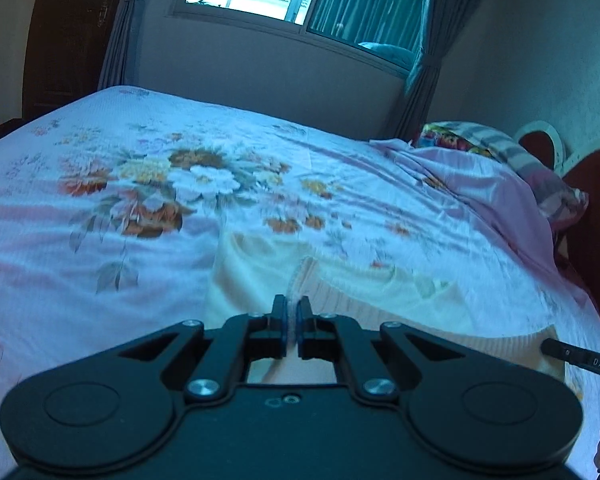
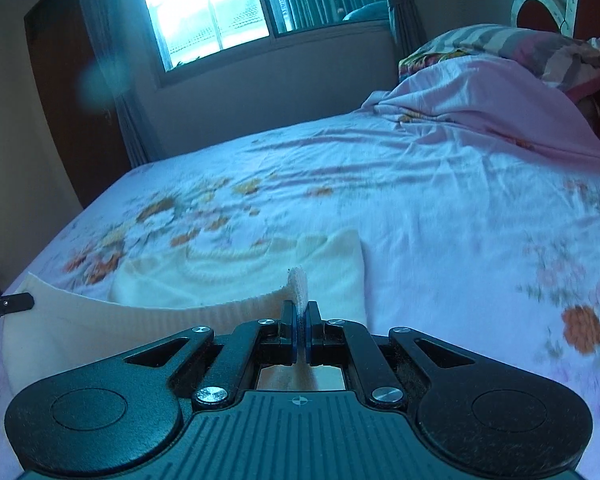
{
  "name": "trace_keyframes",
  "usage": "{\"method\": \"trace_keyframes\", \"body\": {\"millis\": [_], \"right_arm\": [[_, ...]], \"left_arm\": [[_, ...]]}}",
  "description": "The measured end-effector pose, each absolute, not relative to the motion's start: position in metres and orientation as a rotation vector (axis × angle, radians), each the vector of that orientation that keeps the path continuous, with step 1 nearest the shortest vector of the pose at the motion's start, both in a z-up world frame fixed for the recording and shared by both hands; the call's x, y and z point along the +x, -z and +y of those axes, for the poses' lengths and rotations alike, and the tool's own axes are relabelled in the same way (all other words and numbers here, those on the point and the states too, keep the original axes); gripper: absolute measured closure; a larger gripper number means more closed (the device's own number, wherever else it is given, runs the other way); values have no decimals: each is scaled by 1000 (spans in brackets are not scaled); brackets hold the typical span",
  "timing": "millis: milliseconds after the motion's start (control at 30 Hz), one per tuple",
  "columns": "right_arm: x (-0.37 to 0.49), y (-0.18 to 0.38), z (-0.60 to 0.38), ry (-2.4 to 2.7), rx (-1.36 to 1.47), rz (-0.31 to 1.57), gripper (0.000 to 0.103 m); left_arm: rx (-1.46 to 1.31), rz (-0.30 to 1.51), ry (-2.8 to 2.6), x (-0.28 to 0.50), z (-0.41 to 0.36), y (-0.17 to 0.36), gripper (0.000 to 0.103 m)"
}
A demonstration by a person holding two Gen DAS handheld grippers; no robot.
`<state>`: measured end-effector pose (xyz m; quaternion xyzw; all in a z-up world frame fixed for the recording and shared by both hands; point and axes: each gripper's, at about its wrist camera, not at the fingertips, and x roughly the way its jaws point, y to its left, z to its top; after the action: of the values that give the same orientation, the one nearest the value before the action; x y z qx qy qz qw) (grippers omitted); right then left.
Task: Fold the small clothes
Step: 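Lift the hem with both grippers, fold it toward the collar, open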
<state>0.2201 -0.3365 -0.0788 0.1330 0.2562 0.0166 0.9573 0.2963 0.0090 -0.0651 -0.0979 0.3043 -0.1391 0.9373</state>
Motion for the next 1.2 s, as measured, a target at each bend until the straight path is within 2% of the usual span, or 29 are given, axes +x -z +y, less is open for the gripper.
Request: {"method": "trace_keyframes", "body": {"millis": [333, 567, 667, 800, 867, 1000, 1200], "right_arm": [[349, 93, -359, 4, 247, 515, 100], [426, 133, -367, 60, 225, 588, 100], [450, 161, -360, 83, 152, 697, 100], [451, 167, -354, 103, 94, 706, 100], [440, 155, -357, 103, 132, 680, 100], [391, 131, -355, 112, 214, 589, 100], [321, 128, -301, -25, 149, 620, 100]], "left_arm": [[-256, 622, 216, 412, -15, 86, 100], [-233, 686, 158, 478, -35, 131, 100], [-151, 783, 113, 492, -43, 161, 97], [-135, 801, 114, 486, -39, 168, 91], [-125, 797, 111, 477, -37, 159, 77], [-48, 807, 111, 448, -41, 141, 71], [1, 820, 158, 383, -55, 129, 60]]}}
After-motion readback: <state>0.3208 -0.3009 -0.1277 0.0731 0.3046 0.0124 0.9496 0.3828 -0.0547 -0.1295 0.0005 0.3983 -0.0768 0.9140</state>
